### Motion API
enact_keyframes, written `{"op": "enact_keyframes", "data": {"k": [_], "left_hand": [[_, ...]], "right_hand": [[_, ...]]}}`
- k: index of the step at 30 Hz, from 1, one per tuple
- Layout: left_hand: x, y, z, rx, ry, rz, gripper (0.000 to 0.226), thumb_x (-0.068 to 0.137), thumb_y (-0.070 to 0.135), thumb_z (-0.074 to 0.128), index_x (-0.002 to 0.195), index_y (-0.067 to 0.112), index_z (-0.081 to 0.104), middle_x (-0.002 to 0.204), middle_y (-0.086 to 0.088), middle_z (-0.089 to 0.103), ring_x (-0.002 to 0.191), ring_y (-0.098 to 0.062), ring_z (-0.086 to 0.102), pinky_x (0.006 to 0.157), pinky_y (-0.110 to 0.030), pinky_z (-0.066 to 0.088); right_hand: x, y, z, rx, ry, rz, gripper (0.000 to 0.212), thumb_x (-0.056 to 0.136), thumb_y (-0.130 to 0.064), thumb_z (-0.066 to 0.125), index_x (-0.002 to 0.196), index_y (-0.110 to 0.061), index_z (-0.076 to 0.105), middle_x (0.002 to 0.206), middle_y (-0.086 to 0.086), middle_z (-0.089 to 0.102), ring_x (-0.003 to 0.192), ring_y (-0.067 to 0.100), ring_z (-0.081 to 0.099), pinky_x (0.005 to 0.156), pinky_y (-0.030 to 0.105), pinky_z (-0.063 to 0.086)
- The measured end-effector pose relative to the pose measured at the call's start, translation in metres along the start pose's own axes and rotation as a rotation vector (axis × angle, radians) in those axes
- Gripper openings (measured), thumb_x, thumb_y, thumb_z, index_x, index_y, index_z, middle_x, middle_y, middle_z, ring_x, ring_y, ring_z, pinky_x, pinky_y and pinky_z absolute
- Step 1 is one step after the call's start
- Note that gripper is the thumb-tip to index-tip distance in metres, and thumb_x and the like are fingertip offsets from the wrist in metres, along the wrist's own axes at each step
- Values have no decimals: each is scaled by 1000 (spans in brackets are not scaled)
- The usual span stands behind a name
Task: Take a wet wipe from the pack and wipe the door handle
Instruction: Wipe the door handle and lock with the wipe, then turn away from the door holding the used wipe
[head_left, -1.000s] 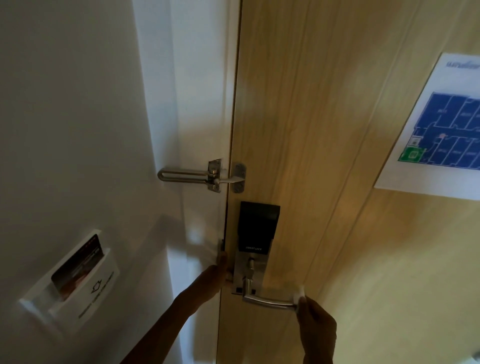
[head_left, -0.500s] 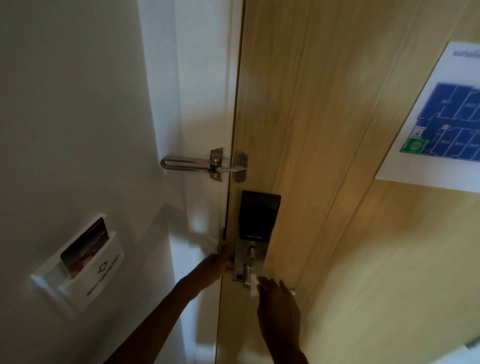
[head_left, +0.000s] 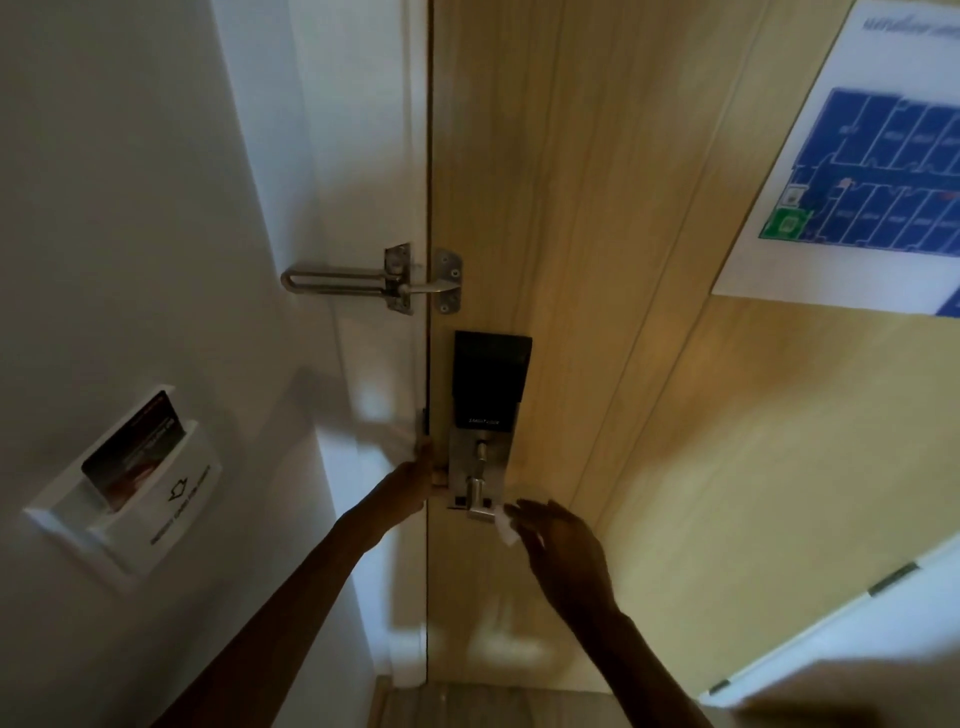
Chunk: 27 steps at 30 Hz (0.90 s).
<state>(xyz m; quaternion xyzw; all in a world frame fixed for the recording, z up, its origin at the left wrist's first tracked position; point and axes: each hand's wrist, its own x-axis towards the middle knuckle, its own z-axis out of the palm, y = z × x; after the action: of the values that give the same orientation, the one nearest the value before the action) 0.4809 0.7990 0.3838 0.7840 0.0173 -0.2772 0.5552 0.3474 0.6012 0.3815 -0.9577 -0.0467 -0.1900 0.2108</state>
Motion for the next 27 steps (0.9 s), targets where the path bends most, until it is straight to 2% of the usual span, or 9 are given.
{"op": "enact_keyframes", "data": {"k": [3, 7, 11, 15, 18, 20, 22, 25, 27], "left_hand": [[-4, -2, 2, -5, 3, 17, 104, 58, 92, 19, 123, 22, 59, 123, -1, 65, 114, -20, 58, 88, -32, 45], [-13, -1, 5, 11, 6, 29, 111, 50, 99, 22, 122, 24, 60, 124, -1, 65, 119, -21, 57, 90, -32, 41], [-25, 5, 13, -20, -19, 60, 70, 91, 63, 13, 131, 20, 52, 134, -4, 58, 128, -21, 49, 98, -31, 36], [-30, 1, 20, 36, 25, 90, 70, 91, 63, 11, 127, 22, 57, 122, 0, 63, 97, -10, 56, 88, -29, 40], [-37, -4, 24, 59, 49, 107, 64, 94, 61, 13, 125, 26, 57, 126, -2, 61, 113, -13, 52, 108, -38, 36], [-46, -7, 27, 82, 80, 110, 58, 96, 58, 16, 126, 28, 56, 128, -2, 61, 121, -17, 50, 112, -43, 34], [-58, -12, 36, 96, 95, 105, 52, 95, 58, 20, 116, 33, 61, 120, 0, 64, 114, -17, 55, 105, -38, 39], [-73, -27, 57, 165, 104, 108, 45, 95, 56, 26, 97, 29, 62, 94, 1, 59, 82, -10, 53, 73, -24, 41], [-86, -35, 88, 278, 67, 123, 43, 95, 53, 25, 91, 25, 58, 86, 0, 57, 71, -6, 52, 65, -19, 39]], "right_hand": [[-6, 29, -17, 152, 29, 147, 22, 92, -21, 61, 110, -27, 71, 113, -10, 71, 103, 1, 65, 91, 25, 52], [-13, 34, -23, 397, 169, 460, 21, 87, -22, 67, 108, -20, 72, 101, -6, 74, 84, -2, 67, 74, 9, 49], [-20, 5, -8, 801, 342, 830, 20, 83, -25, 71, 102, -19, 73, 79, -19, 69, 78, -3, 65, 76, 22, 52], [-27, 10, -4, 958, 328, 899, 23, 86, -15, 69, 109, -13, 71, 91, -6, 72, 88, 11, 67, 81, 34, 58], [-37, 31, -13, 1018, 216, 883, 21, 87, -13, 66, 108, -12, 71, 100, 5, 73, 93, 21, 69, 76, 35, 59], [-48, 42, -21, 1060, 222, 888, 22, 88, -15, 66, 110, -12, 71, 103, 9, 72, 93, 25, 70, 72, 35, 60], [-63, 53, -32, 1109, 242, 924, 22, 89, -16, 65, 110, -11, 70, 101, 11, 72, 89, 29, 71, 66, 35, 60], [-84, 70, -41, 1148, 259, 979, 17, 88, -13, 66, 104, -13, 72, 98, 14, 72, 85, 33, 72, 63, 34, 59], [-106, 86, -52, 1165, 274, 1006, 15, 86, -10, 68, 100, -13, 74, 100, 16, 71, 88, 35, 70, 63, 33, 58]]}}
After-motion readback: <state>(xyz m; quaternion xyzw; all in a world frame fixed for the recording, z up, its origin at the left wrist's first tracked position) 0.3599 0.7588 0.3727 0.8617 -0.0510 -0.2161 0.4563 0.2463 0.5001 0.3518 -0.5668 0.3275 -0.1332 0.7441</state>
